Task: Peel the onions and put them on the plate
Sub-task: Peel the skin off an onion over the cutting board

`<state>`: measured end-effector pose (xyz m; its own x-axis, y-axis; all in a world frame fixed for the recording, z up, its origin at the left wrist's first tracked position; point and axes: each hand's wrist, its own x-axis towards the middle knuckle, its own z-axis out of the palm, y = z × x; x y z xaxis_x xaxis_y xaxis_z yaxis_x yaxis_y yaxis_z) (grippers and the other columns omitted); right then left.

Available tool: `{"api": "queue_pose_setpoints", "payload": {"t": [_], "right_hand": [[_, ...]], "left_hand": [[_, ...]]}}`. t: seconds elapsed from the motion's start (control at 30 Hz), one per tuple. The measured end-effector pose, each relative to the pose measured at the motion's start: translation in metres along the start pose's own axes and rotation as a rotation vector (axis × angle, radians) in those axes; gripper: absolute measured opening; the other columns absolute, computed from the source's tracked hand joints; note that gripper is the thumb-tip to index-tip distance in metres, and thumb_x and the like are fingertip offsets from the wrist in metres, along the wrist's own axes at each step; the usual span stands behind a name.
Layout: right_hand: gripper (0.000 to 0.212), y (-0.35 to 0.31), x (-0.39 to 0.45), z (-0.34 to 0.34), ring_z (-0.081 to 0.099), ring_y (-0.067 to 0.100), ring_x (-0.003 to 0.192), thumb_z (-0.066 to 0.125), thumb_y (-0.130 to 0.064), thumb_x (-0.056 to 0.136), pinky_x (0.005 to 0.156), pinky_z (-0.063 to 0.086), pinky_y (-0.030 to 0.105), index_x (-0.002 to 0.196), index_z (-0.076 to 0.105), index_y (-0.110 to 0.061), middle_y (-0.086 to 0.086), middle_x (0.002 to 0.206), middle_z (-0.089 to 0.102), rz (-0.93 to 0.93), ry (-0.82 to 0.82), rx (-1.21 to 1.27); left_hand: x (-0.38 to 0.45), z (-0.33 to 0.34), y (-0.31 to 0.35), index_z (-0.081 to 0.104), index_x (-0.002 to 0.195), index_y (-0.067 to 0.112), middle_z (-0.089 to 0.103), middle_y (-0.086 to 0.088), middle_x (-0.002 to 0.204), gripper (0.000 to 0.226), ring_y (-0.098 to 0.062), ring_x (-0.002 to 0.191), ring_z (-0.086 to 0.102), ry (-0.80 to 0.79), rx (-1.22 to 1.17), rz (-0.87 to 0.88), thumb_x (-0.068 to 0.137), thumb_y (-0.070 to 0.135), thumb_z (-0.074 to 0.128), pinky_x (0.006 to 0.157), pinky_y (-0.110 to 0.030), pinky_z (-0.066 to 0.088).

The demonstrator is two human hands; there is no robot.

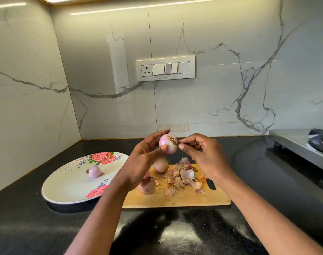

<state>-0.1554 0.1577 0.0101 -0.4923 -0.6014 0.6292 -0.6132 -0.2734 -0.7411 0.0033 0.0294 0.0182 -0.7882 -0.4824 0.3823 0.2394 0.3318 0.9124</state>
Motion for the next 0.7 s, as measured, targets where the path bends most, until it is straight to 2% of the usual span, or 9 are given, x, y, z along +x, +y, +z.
{"api": "queue_pose_setpoints", "payload": {"t": [0.07, 0.17, 0.33, 0.43, 0.5, 0.63, 0.7], "right_hand": [[0.004, 0.0002, 0.0000, 0.0017, 0.066, 0.002, 0.080, 0.074, -0.024, 0.090, 0.069, 0.049, 0.013, 0.094, 0.075, -0.024, -0.012, 0.086, 0.074, -0.010, -0.018, -0.051], [0.001, -0.0014, -0.0009, 0.0044, 0.064, 0.004, 0.080, 0.072, -0.024, 0.093, 0.069, 0.047, 0.011, 0.094, 0.072, -0.023, -0.011, 0.085, 0.072, -0.035, -0.043, -0.087], [0.002, -0.0032, -0.0016, 0.0018, 0.067, 0.008, 0.088, 0.071, -0.025, 0.093, 0.076, 0.053, 0.024, 0.093, 0.070, -0.026, -0.011, 0.090, 0.072, -0.054, -0.130, -0.089], [0.003, -0.0039, -0.0049, 0.0057, 0.070, 0.009, 0.087, 0.069, -0.020, 0.095, 0.070, 0.056, 0.023, 0.094, 0.068, -0.022, -0.005, 0.090, 0.074, -0.003, -0.118, -0.014], [0.005, -0.0041, -0.0060, 0.0073, 0.072, 0.012, 0.084, 0.069, -0.017, 0.095, 0.066, 0.057, 0.024, 0.093, 0.068, -0.021, -0.001, 0.088, 0.074, 0.012, -0.090, 0.032], [0.003, -0.0055, -0.0061, 0.0074, 0.072, 0.013, 0.086, 0.067, -0.018, 0.096, 0.070, 0.062, 0.028, 0.094, 0.068, -0.020, -0.002, 0.091, 0.073, 0.018, -0.041, 0.068], [0.003, -0.0062, -0.0066, 0.0084, 0.072, 0.012, 0.087, 0.066, -0.017, 0.097, 0.071, 0.062, 0.028, 0.096, 0.067, -0.019, -0.002, 0.092, 0.072, 0.013, -0.038, 0.071]], "left_hand": [[-0.0002, 0.0005, -0.0007, 0.059, 0.139, 0.031, 0.063, 0.002, 0.138, 0.047, -0.020, 0.130, 0.059, 0.024, 0.017, 0.008, 0.092, 0.031, 0.070, 0.114, -0.047, 0.045], [-0.0006, 0.0026, -0.0004, 0.058, 0.138, 0.032, 0.062, 0.004, 0.137, 0.048, -0.017, 0.128, 0.060, 0.048, 0.055, 0.020, 0.091, 0.030, 0.064, 0.113, -0.044, 0.046], [0.0009, 0.0039, -0.0010, 0.061, 0.136, 0.022, 0.068, 0.001, 0.131, 0.035, -0.018, 0.119, 0.066, 0.101, 0.007, 0.007, 0.102, 0.019, 0.053, 0.106, -0.040, 0.052], [0.0009, 0.0062, -0.0025, 0.060, 0.136, 0.019, 0.068, -0.003, 0.130, 0.033, -0.020, 0.116, 0.068, 0.097, -0.021, -0.014, 0.105, 0.018, 0.049, 0.101, -0.035, 0.055], [0.0003, 0.0075, -0.0019, 0.060, 0.135, 0.021, 0.069, -0.002, 0.128, 0.033, -0.020, 0.116, 0.068, 0.091, -0.027, -0.012, 0.104, 0.021, 0.050, 0.099, -0.032, 0.055], [0.0001, 0.0061, -0.0015, 0.057, 0.138, 0.027, 0.068, -0.002, 0.130, 0.046, -0.018, 0.120, 0.065, 0.056, 0.007, -0.005, 0.093, 0.034, 0.061, 0.105, -0.035, 0.051], [0.0002, 0.0057, -0.0021, 0.056, 0.138, 0.028, 0.068, -0.002, 0.130, 0.050, -0.016, 0.121, 0.065, 0.045, 0.040, 0.001, 0.089, 0.033, 0.065, 0.106, -0.036, 0.051]]}}
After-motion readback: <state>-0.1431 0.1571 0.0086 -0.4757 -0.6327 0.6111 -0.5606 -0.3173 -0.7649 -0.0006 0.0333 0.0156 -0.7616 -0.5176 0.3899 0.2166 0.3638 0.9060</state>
